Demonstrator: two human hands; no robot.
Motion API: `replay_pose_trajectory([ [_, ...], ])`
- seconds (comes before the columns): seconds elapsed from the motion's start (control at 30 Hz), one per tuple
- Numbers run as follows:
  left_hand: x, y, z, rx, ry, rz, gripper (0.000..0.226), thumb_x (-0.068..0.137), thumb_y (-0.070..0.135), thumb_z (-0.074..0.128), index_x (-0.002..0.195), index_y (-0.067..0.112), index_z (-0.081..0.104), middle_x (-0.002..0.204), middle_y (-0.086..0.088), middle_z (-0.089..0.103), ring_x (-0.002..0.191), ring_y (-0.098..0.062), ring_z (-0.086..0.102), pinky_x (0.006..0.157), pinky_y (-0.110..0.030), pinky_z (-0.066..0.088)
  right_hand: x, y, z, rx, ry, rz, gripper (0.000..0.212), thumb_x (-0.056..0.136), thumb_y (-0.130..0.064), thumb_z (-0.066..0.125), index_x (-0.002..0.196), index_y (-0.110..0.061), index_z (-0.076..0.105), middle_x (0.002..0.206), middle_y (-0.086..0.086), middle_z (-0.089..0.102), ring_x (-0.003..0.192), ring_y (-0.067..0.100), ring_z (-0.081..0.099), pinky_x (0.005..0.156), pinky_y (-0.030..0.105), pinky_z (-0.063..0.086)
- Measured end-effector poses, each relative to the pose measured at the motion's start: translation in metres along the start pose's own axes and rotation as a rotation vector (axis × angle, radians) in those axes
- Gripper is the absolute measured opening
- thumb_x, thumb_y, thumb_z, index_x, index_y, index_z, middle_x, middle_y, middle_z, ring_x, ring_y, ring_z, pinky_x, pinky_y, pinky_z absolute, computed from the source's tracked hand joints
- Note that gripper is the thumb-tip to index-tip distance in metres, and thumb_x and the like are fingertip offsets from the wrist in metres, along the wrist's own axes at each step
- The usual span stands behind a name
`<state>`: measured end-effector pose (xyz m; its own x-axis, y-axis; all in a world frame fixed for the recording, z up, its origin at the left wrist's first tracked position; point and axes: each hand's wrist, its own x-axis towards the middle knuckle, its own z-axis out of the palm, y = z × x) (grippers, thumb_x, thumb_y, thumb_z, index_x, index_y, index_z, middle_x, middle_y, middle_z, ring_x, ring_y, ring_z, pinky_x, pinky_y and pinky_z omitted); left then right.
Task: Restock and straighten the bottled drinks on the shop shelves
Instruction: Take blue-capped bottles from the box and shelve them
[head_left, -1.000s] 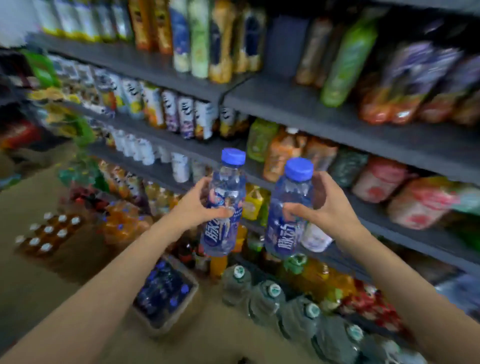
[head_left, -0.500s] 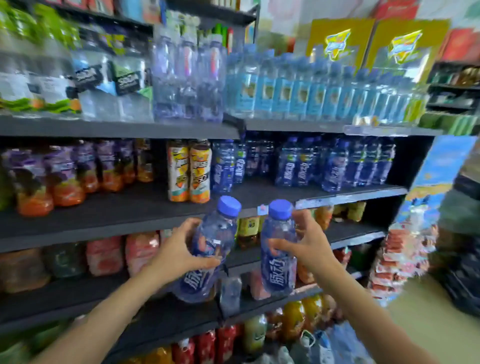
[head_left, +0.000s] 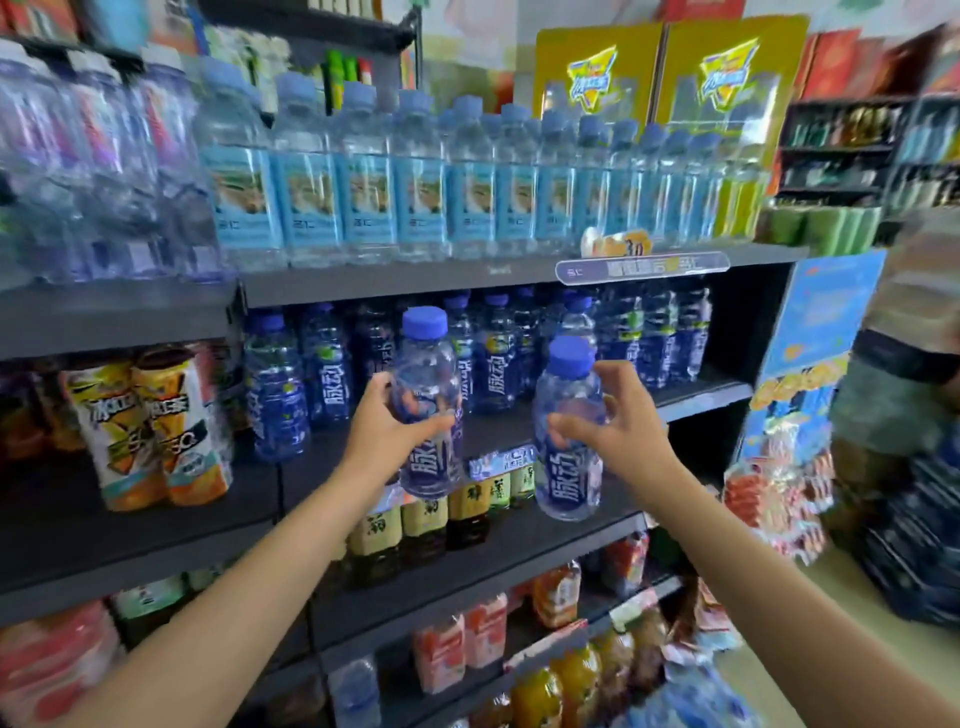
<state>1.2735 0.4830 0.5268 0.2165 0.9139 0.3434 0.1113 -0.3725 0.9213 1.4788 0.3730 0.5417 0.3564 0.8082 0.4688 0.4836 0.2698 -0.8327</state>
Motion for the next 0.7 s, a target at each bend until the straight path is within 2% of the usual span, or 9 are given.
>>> replay_pose_trajectory([
  [0.07, 0.021, -0.013, 0.005, 0.06, -0.015, 0.037, 0.05, 0.066, 0.01, 0.081, 0.101, 0.021, 0.047, 0.085, 0.006, 0.057, 0.081, -0.014, 0.056, 0.08, -0.033, 0.046, 0.027, 0.012, 0.01, 0.021, 0.011, -0.026, 0.055, 0.074, -0.018, 0.077, 0.115, -0.02, 0.04, 0.115, -0.01, 0.05, 0.114, 0.018, 0.049, 0.096, 0.038, 0.042],
  [0.13, 0.043, -0.028, 0.01, 0.11, -0.029, 0.049, 0.061, 0.063, 0.01, 0.083, 0.11, 0.022, 0.047, 0.1, 0.004, 0.061, 0.095, -0.018, 0.059, 0.089, -0.036, 0.047, 0.054, 0.025, 0.021, 0.024, 0.023, -0.049, 0.055, 0.075, -0.018, 0.076, 0.115, -0.021, 0.039, 0.123, -0.004, 0.048, 0.116, 0.019, 0.048, 0.098, 0.038, 0.041],
  [0.23, 0.071, -0.048, 0.02, 0.131, -0.025, 0.02, 0.068, 0.062, 0.006, 0.084, 0.118, 0.018, 0.047, 0.111, -0.001, 0.06, 0.104, -0.02, 0.058, 0.094, -0.036, 0.046, 0.09, 0.044, 0.039, 0.049, 0.033, -0.038, 0.055, 0.075, -0.015, 0.076, 0.114, -0.022, 0.039, 0.124, 0.0, 0.05, 0.116, 0.021, 0.05, 0.099, 0.042, 0.042],
  [0.3, 0.085, -0.059, 0.028, 0.115, 0.019, -0.02, 0.064, 0.062, 0.007, 0.083, 0.115, 0.018, 0.049, 0.104, 0.0, 0.061, 0.099, -0.02, 0.059, 0.089, -0.033, 0.046, 0.111, 0.057, 0.05, 0.067, 0.024, -0.024, 0.056, 0.074, -0.014, 0.077, 0.115, -0.021, 0.039, 0.123, -0.001, 0.05, 0.115, 0.02, 0.051, 0.099, 0.042, 0.043],
  [0.37, 0.096, -0.066, 0.034, 0.1, 0.052, -0.064, 0.054, 0.064, 0.01, 0.082, 0.107, 0.019, 0.05, 0.088, 0.004, 0.056, 0.089, -0.018, 0.056, 0.079, -0.029, 0.045, 0.128, 0.069, 0.06, 0.063, 0.002, -0.006, 0.057, 0.076, -0.013, 0.076, 0.119, -0.018, 0.039, 0.119, -0.006, 0.05, 0.112, 0.015, 0.05, 0.094, 0.034, 0.042],
  [0.43, 0.107, -0.07, 0.039, 0.09, 0.071, -0.087, 0.049, 0.065, 0.012, 0.082, 0.102, 0.02, 0.05, 0.08, 0.007, 0.052, 0.085, -0.016, 0.054, 0.076, -0.027, 0.043, 0.143, 0.077, 0.069, 0.066, -0.013, 0.032, 0.059, 0.077, -0.013, 0.074, 0.125, -0.013, 0.039, 0.117, -0.006, 0.049, 0.109, 0.012, 0.048, 0.088, 0.026, 0.039],
  [0.53, 0.123, -0.07, 0.048, 0.119, 0.074, -0.13, 0.046, 0.067, 0.017, 0.082, 0.1, 0.018, 0.049, 0.095, 0.004, 0.058, 0.093, -0.015, 0.054, 0.082, -0.027, 0.041, 0.172, 0.087, 0.077, 0.096, 0.003, 0.104, 0.06, 0.079, -0.014, 0.073, 0.129, -0.008, 0.039, 0.118, 0.0, 0.052, 0.105, 0.015, 0.05, 0.085, 0.03, 0.042],
  [0.6, 0.13, -0.067, 0.054, 0.136, 0.056, -0.175, 0.044, 0.069, 0.019, 0.08, 0.095, 0.018, 0.044, 0.101, 0.003, 0.057, 0.097, -0.016, 0.054, 0.084, -0.027, 0.041, 0.19, 0.09, 0.079, 0.073, -0.045, 0.153, 0.06, 0.081, -0.017, 0.072, 0.13, -0.008, 0.038, 0.124, 0.005, 0.052, 0.102, 0.015, 0.048, 0.083, 0.03, 0.041],
  [0.7, 0.138, -0.062, 0.065, 0.254, -0.04, -0.204, 0.052, 0.073, 0.023, 0.078, 0.108, 0.017, 0.04, 0.099, 0.005, 0.053, 0.103, -0.018, 0.054, 0.085, -0.028, 0.042, 0.203, 0.094, 0.079, -0.001, -0.115, 0.142, 0.058, 0.083, -0.02, 0.069, 0.129, -0.007, 0.037, 0.126, 0.008, 0.053, 0.099, 0.018, 0.05, 0.08, 0.028, 0.039],
])
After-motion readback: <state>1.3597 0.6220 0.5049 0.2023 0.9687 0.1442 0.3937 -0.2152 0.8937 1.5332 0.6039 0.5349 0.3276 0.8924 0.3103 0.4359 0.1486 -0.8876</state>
